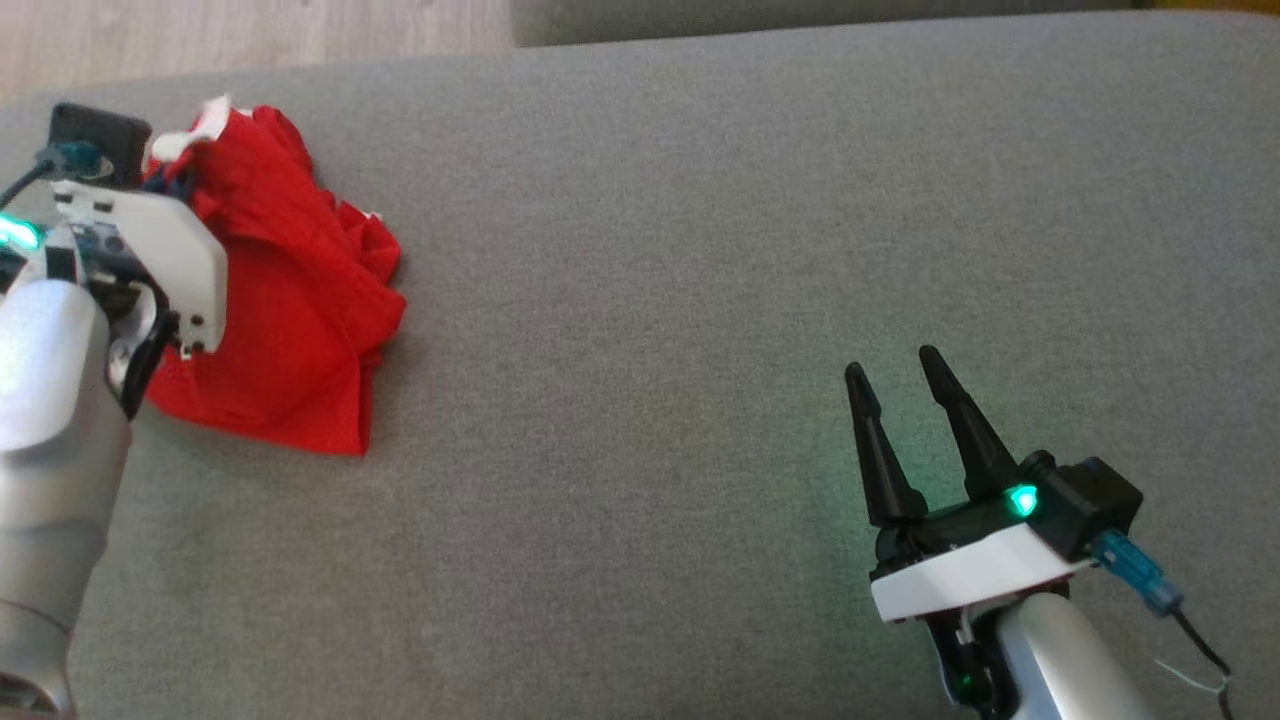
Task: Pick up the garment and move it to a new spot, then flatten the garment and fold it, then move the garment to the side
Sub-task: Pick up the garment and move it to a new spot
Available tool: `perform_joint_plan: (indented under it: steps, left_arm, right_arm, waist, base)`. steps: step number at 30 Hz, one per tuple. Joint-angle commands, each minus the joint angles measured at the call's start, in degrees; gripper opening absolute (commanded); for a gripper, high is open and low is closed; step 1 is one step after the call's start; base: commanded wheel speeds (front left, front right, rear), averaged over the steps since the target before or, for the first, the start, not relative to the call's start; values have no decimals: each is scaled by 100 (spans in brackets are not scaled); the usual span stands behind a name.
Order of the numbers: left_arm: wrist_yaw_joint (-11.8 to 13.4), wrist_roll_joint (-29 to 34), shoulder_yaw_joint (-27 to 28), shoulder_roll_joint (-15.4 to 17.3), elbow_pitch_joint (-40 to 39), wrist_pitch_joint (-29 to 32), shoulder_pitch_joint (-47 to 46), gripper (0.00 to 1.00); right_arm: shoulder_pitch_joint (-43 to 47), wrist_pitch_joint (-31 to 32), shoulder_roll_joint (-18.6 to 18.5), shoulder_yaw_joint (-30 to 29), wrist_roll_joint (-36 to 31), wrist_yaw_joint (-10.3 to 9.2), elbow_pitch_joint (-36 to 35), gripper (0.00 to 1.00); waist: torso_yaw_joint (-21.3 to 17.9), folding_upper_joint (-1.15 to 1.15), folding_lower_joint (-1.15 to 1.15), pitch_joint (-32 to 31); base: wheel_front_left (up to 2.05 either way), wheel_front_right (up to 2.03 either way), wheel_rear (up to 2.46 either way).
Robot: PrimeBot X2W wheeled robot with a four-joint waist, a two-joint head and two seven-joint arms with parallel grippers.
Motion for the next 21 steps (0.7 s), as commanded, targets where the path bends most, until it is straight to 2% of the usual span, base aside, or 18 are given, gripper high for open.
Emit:
perform_joint_plan:
  steps: [1,5,9,10,14,21]
  left_arm:
    - [18,2,179,261,-209,-166,-431,0]
    - [54,-85,304,215,-495,-706,-540,0]
    - [39,-217,438,161,-1100,-1221,-636,0]
    - [39,-217,438,161,-1100,-1221,-636,0]
    - [7,-259,429,103,-1938,-1485,-693,0]
    - [308,20,409,187,-3259,-1616,-869,0]
  right_arm:
    - [-120,-62,-23,125,33,-4,-143,100]
    - [-55,-62,-23,147,67,-4,-96,100]
    - [28,-62,-23,152,138,-4,-60,100]
    - [28,-62,-23,152,138,-4,-60,100]
    - [80,-62,-23,163,196,-4,-37,100]
    - [39,-62,-23,155,287,-4,-103,100]
  waist:
    - [42,0,0,-121]
    - [86,0,0,-352]
    - [100,0,0,-594]
    - [100,0,0,-594]
    - [42,0,0,-756]
    - [-365,0,0,-772]
  base:
    - [0,0,0]
    - [0,0,0]
    - [0,0,0]
    - [0,0,0]
    - [0,0,0]
    - [0,0,0]
